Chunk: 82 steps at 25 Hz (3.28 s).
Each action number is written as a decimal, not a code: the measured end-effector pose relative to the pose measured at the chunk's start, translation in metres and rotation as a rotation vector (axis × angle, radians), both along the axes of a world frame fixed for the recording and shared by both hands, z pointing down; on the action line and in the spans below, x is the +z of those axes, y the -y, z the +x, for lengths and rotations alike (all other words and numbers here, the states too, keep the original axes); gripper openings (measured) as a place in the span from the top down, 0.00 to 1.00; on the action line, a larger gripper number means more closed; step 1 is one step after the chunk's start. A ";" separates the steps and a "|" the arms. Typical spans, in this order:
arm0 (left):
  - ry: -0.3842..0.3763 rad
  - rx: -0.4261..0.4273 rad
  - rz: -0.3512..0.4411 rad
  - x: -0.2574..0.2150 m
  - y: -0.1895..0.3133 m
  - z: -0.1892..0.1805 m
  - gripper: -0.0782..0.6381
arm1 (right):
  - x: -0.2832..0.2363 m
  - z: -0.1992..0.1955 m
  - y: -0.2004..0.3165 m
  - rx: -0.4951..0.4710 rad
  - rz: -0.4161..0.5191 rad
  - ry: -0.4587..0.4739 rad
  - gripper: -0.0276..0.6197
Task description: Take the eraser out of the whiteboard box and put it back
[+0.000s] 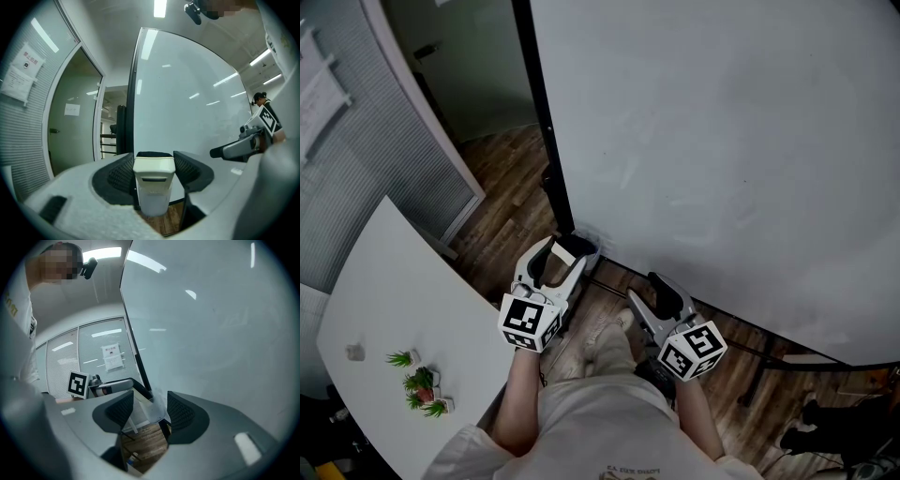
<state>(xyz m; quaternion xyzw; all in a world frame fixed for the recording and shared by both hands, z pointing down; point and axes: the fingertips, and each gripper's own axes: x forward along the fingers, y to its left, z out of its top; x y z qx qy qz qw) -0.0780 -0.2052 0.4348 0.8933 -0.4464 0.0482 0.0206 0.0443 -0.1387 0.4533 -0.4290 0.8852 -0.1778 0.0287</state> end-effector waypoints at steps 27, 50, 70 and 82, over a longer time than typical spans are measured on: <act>0.004 0.018 -0.060 0.028 0.015 0.007 0.52 | 0.012 -0.004 0.014 -0.008 -0.033 0.003 0.61; 0.055 0.030 -0.091 0.046 0.023 0.014 0.52 | 0.014 -0.001 0.018 -0.002 -0.039 -0.004 0.62; 0.013 0.048 -0.117 0.053 0.025 0.017 0.52 | 0.015 -0.004 0.017 -0.005 -0.041 -0.009 0.62; -0.022 0.038 -0.114 0.043 0.021 0.009 0.50 | 0.009 -0.007 0.015 -0.007 -0.023 -0.031 0.62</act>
